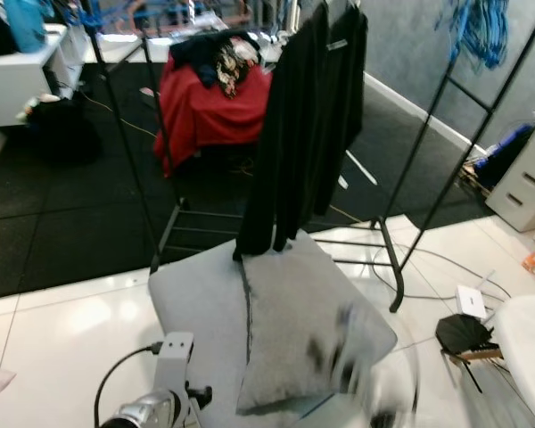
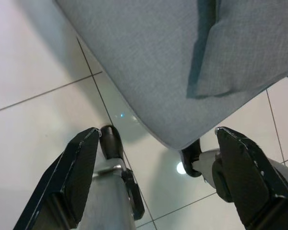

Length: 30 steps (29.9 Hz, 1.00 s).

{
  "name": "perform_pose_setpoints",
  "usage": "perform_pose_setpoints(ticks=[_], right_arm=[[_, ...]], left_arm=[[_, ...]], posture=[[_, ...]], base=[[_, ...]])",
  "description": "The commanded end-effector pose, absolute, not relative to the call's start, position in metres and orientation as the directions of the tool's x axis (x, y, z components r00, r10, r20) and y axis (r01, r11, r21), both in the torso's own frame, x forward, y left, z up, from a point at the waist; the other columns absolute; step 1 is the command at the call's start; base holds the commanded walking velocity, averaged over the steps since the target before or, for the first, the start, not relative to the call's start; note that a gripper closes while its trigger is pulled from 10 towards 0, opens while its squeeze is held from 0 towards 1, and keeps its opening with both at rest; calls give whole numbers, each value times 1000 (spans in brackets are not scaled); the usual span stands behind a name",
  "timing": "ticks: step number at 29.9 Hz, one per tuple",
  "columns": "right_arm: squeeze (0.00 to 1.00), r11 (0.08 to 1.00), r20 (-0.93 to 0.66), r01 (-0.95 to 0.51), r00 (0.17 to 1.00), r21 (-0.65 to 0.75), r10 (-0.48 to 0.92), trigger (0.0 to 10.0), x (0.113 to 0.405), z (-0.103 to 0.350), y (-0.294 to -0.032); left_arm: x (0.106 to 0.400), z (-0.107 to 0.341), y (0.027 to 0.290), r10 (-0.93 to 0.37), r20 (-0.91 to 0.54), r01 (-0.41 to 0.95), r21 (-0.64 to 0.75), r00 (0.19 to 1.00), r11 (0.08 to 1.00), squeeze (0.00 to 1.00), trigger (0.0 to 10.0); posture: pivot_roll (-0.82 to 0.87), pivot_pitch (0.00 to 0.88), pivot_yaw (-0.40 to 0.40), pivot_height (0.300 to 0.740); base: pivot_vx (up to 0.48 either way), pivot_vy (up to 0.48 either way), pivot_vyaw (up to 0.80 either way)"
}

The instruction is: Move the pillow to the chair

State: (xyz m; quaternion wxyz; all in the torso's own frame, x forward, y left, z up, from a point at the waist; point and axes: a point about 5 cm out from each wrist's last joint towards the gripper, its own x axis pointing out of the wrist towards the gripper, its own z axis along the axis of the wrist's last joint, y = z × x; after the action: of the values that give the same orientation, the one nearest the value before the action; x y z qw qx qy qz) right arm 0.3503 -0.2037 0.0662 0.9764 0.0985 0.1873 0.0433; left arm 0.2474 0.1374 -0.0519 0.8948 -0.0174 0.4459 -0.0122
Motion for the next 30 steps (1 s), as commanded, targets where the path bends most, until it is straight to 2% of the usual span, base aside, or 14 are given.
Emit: perform_pose_setpoints(ticks=[1,11,17,19,20,21,22,23,24,27,30], right_arm=[[0,968,-406,-11,906,250,116,10000,345,57,-202],[0,961,-429,94,903,259,27,10000,343,57,-220],[0,953,-436,53,896,297,86,10000,341,53,-213],[0,951,-431,41,897,307,101,10000,342,54,-212],[0,946,-383,3,915,324,129,10000,347,63,-213],[0,946,-383,3,915,324,129,10000,347,63,-213],[0,944,-362,-12,922,329,138,10000,349,67,-214],[0,951,-341,-27,930,308,137,10000,352,74,-219],[0,951,-341,-27,930,308,137,10000,352,74,-219],[0,956,-328,-28,936,293,128,10000,354,80,-223],[0,956,-322,-30,938,293,128,10000,355,81,-224]], left_arm=[[240,-57,143,-34,-810,3,-39,585,999,0,10000],[241,-56,147,-32,-809,2,-38,587,999,0,10000],[244,-54,148,-20,-794,-9,-32,607,999,0,10000],[242,-55,158,-7,-784,-33,-36,620,999,0,10000],[246,-48,188,51,-711,-121,-48,701,991,0,10000],[246,-48,188,51,-711,-121,-48,701,991,0,10000],[248,-41,207,80,-666,-168,-69,742,983,0,10000],[256,-22,245,138,-560,-214,-72,817,974,0,10000],[256,-22,245,138,-560,-214,-72,817,974,0,10000],[274,9,266,149,-400,-189,-62,904,980,0,10000],[281,21,267,139,-336,-166,-54,931,985,0,10000]], posture=[[-144,1,-92,674],[-144,0,-95,649],[-146,3,-90,629],[-152,5,-88,624],[-159,12,-83,615],[-159,12,-83,615],[-160,15,-81,615],[-156,19,-82,615],[-156,19,-82,615],[-139,29,-80,615],[-139,29,-80,615]], base=[[0,0,0],[0,0,0],[0,0,0],[0,0,0],[0,0,0],[0,0,0],[0,0,0],[0,0,0],[0,0,0],[0,0,0],[0,0,0]])
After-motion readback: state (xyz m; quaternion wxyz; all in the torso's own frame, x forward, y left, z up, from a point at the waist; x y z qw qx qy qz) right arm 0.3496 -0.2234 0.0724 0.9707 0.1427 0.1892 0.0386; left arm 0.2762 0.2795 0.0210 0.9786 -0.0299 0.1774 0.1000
